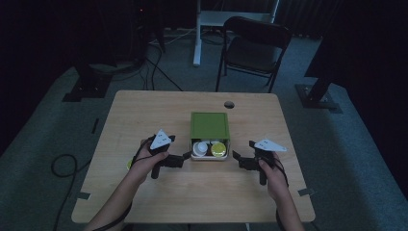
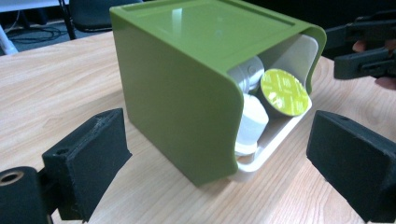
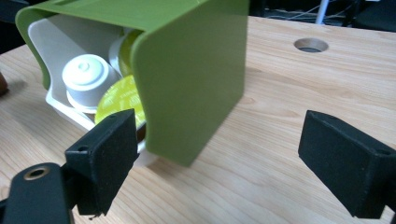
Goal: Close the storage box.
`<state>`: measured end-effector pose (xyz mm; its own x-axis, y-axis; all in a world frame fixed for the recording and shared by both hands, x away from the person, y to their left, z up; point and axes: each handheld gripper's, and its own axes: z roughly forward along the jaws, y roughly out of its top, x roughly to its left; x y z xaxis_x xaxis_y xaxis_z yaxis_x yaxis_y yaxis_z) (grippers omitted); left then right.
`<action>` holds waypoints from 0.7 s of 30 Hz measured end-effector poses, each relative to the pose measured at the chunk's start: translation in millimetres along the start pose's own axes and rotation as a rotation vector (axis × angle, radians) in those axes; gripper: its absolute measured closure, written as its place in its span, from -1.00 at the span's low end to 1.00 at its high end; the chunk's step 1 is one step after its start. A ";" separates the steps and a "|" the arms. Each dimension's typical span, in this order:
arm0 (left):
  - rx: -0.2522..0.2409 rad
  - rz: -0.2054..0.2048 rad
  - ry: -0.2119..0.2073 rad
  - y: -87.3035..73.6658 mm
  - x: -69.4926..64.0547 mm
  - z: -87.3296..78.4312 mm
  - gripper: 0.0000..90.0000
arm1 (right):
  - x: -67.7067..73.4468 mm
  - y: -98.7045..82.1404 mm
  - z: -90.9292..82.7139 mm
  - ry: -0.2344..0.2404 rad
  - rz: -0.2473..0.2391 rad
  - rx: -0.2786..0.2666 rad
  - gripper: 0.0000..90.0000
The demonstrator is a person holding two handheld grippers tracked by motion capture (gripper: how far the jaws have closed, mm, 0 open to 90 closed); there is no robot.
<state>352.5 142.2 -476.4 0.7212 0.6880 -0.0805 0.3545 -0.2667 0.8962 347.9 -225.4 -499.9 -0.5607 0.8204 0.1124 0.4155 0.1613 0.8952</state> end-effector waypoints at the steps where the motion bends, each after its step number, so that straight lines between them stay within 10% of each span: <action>1: 0.006 0.004 0.010 -1.4 -0.2 -0.7 -0.88 | -1.1 -0.8 -2.1 -0.004 0.005 0.000 -0.74; 21: 0.075 -0.010 0.084 -36.5 4.5 -20.3 -0.88 | -18.6 -23.1 -43.5 -0.084 0.042 -0.006 -0.74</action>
<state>330.7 168.7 -500.6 0.6660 0.7443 -0.0493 0.4072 -0.3074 0.8601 317.6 -268.3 -503.9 -0.4809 0.8693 0.1140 0.4331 0.1225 0.8930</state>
